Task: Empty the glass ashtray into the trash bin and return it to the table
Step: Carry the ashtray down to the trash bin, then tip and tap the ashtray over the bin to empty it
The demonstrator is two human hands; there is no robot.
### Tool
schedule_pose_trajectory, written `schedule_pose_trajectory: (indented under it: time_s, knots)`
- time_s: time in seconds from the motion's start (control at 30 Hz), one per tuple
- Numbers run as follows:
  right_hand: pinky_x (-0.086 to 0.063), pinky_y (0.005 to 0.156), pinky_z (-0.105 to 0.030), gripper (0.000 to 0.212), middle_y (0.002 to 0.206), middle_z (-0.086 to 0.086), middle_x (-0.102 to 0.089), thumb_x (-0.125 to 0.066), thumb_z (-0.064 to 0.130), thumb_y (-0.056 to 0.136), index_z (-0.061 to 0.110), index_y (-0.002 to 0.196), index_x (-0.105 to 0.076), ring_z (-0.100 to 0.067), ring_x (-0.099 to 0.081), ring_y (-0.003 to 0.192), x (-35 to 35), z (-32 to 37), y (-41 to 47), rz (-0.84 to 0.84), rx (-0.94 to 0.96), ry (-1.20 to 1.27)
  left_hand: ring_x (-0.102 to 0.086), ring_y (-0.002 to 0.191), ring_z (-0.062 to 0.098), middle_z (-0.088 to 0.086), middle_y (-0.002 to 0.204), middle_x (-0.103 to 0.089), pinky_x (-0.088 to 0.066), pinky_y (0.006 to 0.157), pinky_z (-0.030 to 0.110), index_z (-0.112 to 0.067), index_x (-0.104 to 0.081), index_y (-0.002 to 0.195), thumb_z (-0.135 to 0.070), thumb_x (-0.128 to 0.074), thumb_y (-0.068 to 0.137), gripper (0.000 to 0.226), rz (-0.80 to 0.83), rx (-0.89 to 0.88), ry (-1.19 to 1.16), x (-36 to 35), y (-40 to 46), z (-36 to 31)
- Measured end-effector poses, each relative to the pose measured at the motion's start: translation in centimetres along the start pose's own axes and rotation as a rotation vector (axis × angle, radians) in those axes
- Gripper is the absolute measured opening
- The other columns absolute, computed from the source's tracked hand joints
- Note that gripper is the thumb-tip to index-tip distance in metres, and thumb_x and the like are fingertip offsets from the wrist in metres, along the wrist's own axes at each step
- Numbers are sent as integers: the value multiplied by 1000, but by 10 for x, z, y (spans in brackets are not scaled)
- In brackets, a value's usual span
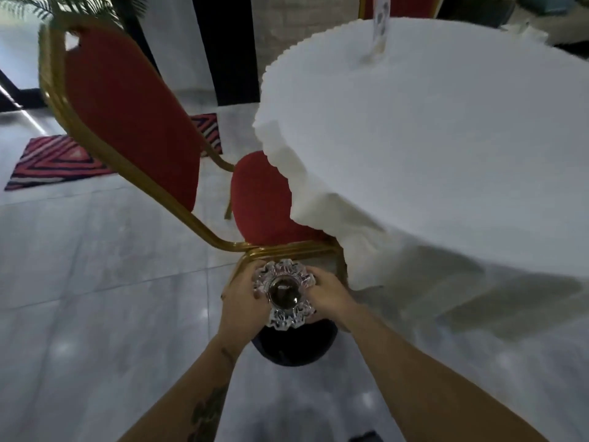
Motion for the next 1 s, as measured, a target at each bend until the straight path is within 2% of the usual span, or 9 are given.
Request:
schedule_pose_trajectory:
  time_s: [0.13, 0.3, 0.4, 0.47, 0.53, 0.6, 0.73, 0.93, 1.0]
  knots:
    - [-58, 84, -62, 39, 112, -4, -62, -54, 7, 95, 30, 127, -56, -32, -66, 102, -8, -51, 63, 41, -12, -5, -61, 115, 18, -3, 124, -64, -51, 97, 35, -34, -50, 127, 8, -53, 81, 61, 15, -53, 37, -55, 24, 65]
    - [-63, 65, -40, 32, 134, -2, -48, -54, 0, 96, 28, 112, -51, -25, -58, 108, -14, -92, 125, 78, 54, 4, -57, 116, 20, 1, 126, -58, -52, 97, 47, -27, -49, 129, 5, -55, 80, 59, -35, -212, 43, -108, 51, 123]
    - [-64, 72, -47, 36, 130, -2, -50, -57, 1, 96, 30, 115, -52, -25, -60, 106, -18, -112, 151, 46, 165, 10, -51, 114, 10, 1, 128, -56, -48, 96, 34, -28, -48, 132, 7, -54, 82, 61, -61, -267, 35, -129, 62, 147]
    - [-64, 70, -42, 39, 132, 3, -48, -60, 0, 95, 33, 113, -52, -24, -58, 109, -21, -123, 163, 19, 263, 23, -51, 114, 7, 2, 130, -56, -45, 94, 28, -25, -48, 134, 8, -57, 83, 61, -65, -272, 24, -140, 69, 159]
    - [-61, 66, -40, 38, 128, 6, -52, -60, -2, 94, 31, 113, -52, -21, -59, 106, -23, -131, 171, -22, 365, 8, -55, 119, 13, 1, 132, -57, -51, 98, 35, -25, -50, 133, 5, -63, 82, 61, -54, -276, 13, -148, 76, 171]
    - [-57, 77, -46, 43, 115, 8, -56, -58, -9, 92, 29, 109, -52, -24, -61, 103, -25, -134, 173, -75, 470, -49, -55, 124, 17, 1, 133, -58, -52, 102, 43, -24, -52, 135, 1, -65, 82, 60, -24, -280, 12, -150, 80, 179]
    - [-55, 86, -55, 71, 105, 11, -57, -47, -27, 75, 41, 99, -48, -17, -62, 101, -32, -137, 164, -146, 588, -163, -55, 122, 19, 3, 132, -60, -46, 103, 31, -16, -58, 132, 5, -64, 80, 57, 16, -255, 54, -144, 72, 180]
    - [-54, 98, -47, 81, 124, 6, -59, -51, -17, 81, 53, 122, -44, -13, -60, 111, -36, -137, 158, -143, 630, -258, -60, 105, 19, 2, 114, -65, -51, 89, 31, -13, -68, 117, 11, -60, 75, 49, 45, -379, 127, -137, 65, 169]
    - [-55, 95, -51, 83, 117, 6, -64, -51, -15, 80, 62, 113, -48, -18, -64, 106, -34, -135, 159, -142, 649, -297, -62, 103, 21, 5, 112, -67, -51, 87, 31, -11, -68, 116, 14, -59, 74, 49, 28, -429, 141, -136, 64, 166]
Point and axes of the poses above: each hand's wrist, its own y-axis towards the middle knuckle, its own x-axis out of the back of the hand, z = x × y, the point moved 7 cm from there along y, towards the middle knuckle
